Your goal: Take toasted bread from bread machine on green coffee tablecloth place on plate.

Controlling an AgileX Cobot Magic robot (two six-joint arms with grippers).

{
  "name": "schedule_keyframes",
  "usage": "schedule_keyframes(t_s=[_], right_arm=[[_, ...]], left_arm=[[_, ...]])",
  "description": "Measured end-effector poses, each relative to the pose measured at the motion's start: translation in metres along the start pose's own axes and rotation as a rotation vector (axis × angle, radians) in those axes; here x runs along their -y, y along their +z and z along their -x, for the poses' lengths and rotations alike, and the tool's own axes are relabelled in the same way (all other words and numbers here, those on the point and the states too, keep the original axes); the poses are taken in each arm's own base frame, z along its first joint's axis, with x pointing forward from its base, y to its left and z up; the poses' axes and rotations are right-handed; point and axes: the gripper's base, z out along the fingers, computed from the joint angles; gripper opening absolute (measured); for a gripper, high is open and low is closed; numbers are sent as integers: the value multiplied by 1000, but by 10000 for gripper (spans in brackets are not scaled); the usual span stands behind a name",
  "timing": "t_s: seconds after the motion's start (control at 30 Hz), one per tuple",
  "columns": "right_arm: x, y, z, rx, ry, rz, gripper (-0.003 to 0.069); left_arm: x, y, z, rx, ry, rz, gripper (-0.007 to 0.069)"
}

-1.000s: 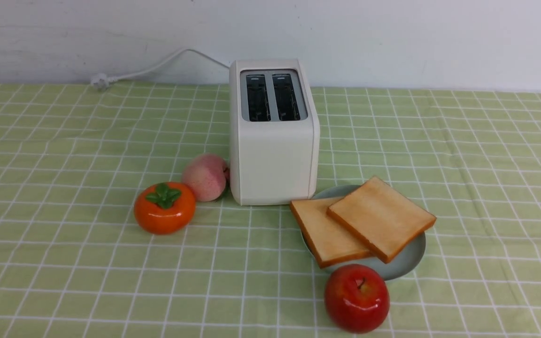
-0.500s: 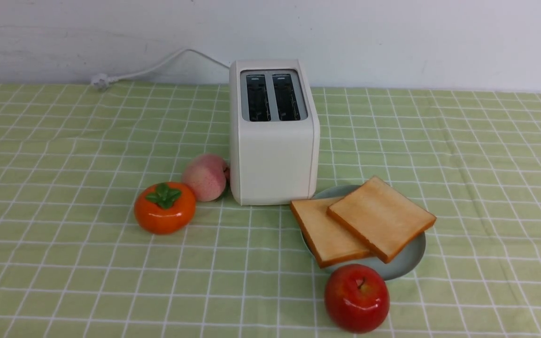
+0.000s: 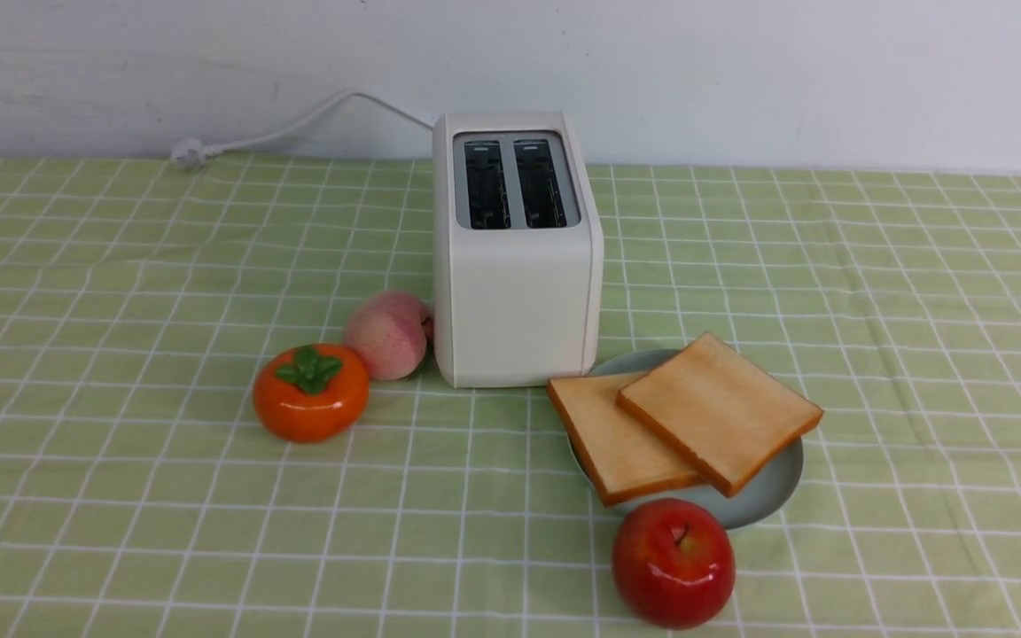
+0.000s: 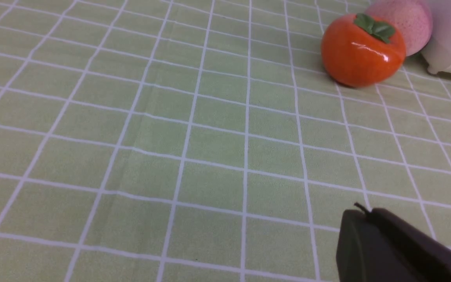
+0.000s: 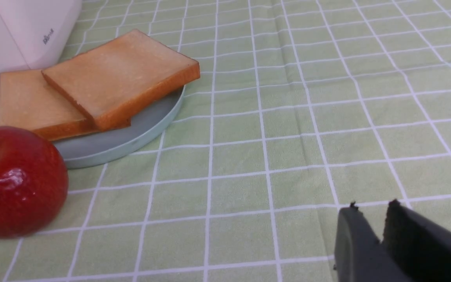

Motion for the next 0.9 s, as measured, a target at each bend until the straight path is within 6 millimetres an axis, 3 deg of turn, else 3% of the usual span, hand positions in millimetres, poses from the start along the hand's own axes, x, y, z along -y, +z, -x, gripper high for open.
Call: schedule_keyframes(t_s=[0.9], right_arm=[[0, 0, 0, 0, 0, 0, 148]], left_arm=[[0, 0, 0, 0, 0, 0, 1]])
